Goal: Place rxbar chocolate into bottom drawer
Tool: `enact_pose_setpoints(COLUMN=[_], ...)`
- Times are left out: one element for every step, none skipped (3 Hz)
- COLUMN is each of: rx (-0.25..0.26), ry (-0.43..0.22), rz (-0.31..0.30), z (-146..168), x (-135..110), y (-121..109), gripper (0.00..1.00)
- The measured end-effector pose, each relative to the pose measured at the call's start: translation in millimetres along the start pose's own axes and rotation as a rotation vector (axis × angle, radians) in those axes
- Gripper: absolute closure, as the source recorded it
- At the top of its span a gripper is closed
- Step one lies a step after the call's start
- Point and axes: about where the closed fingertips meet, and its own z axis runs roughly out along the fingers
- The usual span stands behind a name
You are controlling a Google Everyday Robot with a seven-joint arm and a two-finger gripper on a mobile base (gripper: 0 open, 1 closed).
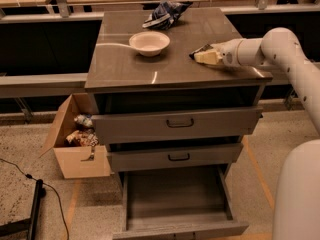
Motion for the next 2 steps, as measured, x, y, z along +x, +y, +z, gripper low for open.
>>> enact_pose_setpoints(rx=[0.000,0.000], ry=[0.000,0.000], rz=[0.000,0.000], z=[-1.0,-1.2], x=[-2.1,-2.5], y=[-0.1,-0.1], gripper=[1.00,1.00])
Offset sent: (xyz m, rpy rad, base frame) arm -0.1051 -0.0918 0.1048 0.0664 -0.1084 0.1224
